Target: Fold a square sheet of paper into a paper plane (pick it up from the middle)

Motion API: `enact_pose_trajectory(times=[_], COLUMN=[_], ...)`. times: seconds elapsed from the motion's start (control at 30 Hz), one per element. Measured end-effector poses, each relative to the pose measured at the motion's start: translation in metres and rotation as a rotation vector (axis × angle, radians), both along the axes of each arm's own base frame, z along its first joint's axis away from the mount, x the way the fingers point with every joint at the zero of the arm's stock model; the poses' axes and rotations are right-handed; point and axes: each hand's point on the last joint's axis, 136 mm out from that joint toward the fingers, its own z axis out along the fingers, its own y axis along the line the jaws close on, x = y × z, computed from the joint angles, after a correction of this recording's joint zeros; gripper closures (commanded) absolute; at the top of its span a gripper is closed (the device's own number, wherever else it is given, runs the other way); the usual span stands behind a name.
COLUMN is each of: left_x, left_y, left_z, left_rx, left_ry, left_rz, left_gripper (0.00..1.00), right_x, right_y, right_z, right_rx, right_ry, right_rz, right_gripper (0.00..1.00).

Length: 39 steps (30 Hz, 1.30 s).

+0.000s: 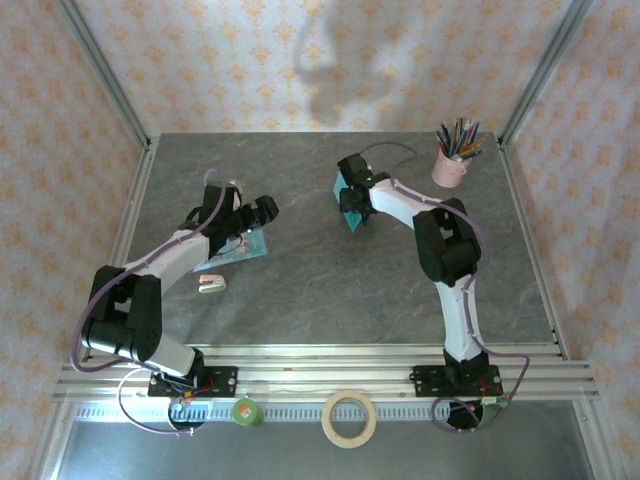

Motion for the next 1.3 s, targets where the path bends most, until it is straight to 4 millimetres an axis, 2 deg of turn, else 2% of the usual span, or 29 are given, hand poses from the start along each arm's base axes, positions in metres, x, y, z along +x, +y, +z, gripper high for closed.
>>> enact_pose_trajectory(times=[0.07,0.17,0.23,0.3,0.37,0.43,0.53,0.67,0.83,0.93,1.1,1.3], left_x=[0.007,0.012,0.014,0.014,0.013,0.008,-0.007,-0.022,-0.039,-0.052,-0.071,-0.072], left_y=[0.007,0.021,0.032,0.042,0.054,0.068,0.091,0.121,0.152,0.161,0.168,0.16], left_z=[0.016,0.04,0.055,0.066,0.08,0.091,0.095,0.086,0.059,0.04,0.014,0.014], left_rx=[0.014,0.037,0.057,0.075,0.092,0.114,0.173,0.276,0.421,0.5,0.61,0.659], left_ry=[-0.044,-0.109,-0.151,-0.187,-0.238,-0.301,-0.36,-0.378,-0.352,-0.354,-0.358,-0.463], left_rz=[0.031,0.086,0.13,0.172,0.22,0.282,0.366,0.476,0.56,0.567,0.545,0.468], left_gripper=[0.01,0.01,0.01,0.01,0.01,0.01,0.01,0.01,0.01,0.01,0.01,0.01], right_x=[0.002,0.0,-0.007,-0.017,-0.03,-0.044,-0.064,-0.091,-0.126,-0.143,-0.156,-0.142], right_y=[-0.004,-0.011,-0.021,-0.034,-0.051,-0.074,-0.115,-0.169,-0.229,-0.255,-0.273,-0.269], right_z=[0.03,0.09,0.133,0.163,0.181,0.188,0.18,0.159,0.123,0.104,0.084,0.067], right_rx=[0.02,0.071,0.106,0.131,0.144,0.146,0.117,0.062,-0.01,-0.05,-0.086,-0.074], right_ry=[-0.06,-0.197,-0.31,-0.407,-0.487,-0.551,-0.612,-0.669,-0.726,-0.742,-0.773,-0.777], right_rz=[-0.015,-0.04,-0.065,-0.099,-0.141,-0.198,-0.299,-0.444,-0.607,-0.669,-0.673,-0.579], right_gripper=[0.3,0.24,0.18,0.12,0.05,0.0,0.0,0.0,0.0,0.0,0.0,0.0])
